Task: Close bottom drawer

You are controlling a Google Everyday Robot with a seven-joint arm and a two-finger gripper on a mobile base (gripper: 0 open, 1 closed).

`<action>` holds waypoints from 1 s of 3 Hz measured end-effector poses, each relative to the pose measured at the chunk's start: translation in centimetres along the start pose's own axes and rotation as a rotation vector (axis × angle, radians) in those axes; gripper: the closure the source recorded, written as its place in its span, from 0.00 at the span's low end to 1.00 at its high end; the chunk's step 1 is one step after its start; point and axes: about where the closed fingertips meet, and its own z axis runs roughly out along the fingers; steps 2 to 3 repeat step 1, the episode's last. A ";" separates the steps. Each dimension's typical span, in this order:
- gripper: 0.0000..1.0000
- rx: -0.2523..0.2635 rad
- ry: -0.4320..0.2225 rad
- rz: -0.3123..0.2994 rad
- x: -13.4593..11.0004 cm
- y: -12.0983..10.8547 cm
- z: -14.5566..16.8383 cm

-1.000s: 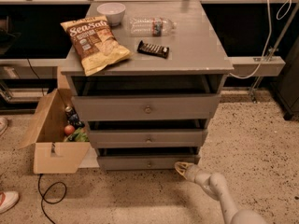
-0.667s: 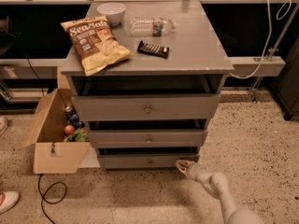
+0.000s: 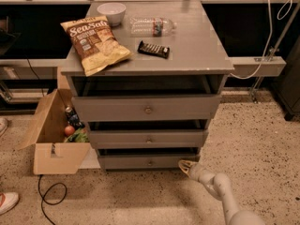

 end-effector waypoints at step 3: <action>1.00 0.041 0.050 0.033 1.9 -0.2 -3.7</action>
Offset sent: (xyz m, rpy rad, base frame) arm 0.0000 0.0000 0.0000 0.0000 0.0000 0.0000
